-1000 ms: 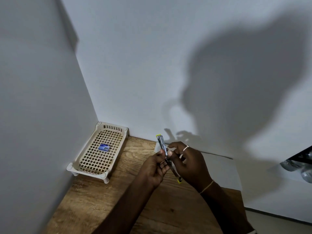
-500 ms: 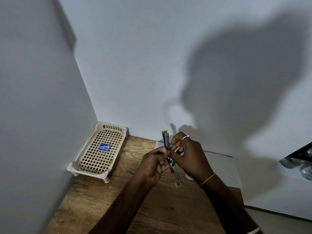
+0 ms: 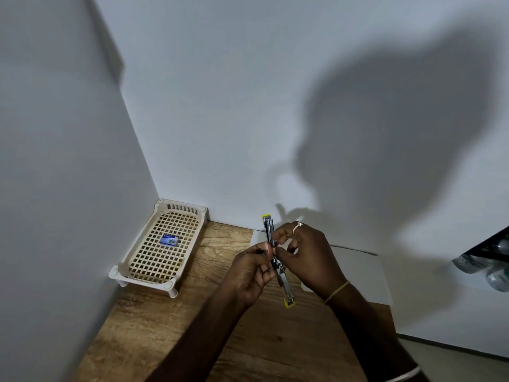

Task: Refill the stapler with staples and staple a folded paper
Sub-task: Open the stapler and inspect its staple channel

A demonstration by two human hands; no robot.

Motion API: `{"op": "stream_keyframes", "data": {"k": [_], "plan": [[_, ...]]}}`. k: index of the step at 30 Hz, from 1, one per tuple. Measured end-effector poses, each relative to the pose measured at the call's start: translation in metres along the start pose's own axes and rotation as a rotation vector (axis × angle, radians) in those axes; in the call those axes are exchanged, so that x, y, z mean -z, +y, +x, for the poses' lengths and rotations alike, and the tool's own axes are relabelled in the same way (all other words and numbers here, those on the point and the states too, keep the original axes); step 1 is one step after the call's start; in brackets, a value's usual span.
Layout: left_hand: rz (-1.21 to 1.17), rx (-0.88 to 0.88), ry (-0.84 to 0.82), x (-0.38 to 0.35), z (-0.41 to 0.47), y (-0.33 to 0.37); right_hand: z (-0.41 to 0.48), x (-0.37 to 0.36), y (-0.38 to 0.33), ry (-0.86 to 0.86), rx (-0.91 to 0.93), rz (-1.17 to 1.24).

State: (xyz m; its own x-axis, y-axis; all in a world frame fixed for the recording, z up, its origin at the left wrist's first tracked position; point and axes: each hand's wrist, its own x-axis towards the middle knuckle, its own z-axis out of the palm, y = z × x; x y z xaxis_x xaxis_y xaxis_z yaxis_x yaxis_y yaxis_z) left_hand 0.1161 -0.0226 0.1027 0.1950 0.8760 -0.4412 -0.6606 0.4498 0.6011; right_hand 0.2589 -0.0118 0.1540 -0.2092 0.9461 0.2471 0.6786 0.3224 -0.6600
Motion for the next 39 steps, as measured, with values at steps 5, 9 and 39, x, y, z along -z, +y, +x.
{"op": "stream_keyframes", "data": {"k": [5, 9, 39], "plan": [[0.002, 0.009, 0.004, -0.001, -0.002, -0.003, -0.003, 0.001, -0.004, -0.015, 0.006, -0.010], [0.010, 0.014, 0.008, -0.001, -0.003, -0.004, -0.005, 0.001, -0.006, -0.002, -0.020, 0.014], [0.035, 0.045, 0.032, 0.005, -0.012, -0.023, -0.015, 0.018, 0.004, -0.175, 0.014, -0.247]]}}
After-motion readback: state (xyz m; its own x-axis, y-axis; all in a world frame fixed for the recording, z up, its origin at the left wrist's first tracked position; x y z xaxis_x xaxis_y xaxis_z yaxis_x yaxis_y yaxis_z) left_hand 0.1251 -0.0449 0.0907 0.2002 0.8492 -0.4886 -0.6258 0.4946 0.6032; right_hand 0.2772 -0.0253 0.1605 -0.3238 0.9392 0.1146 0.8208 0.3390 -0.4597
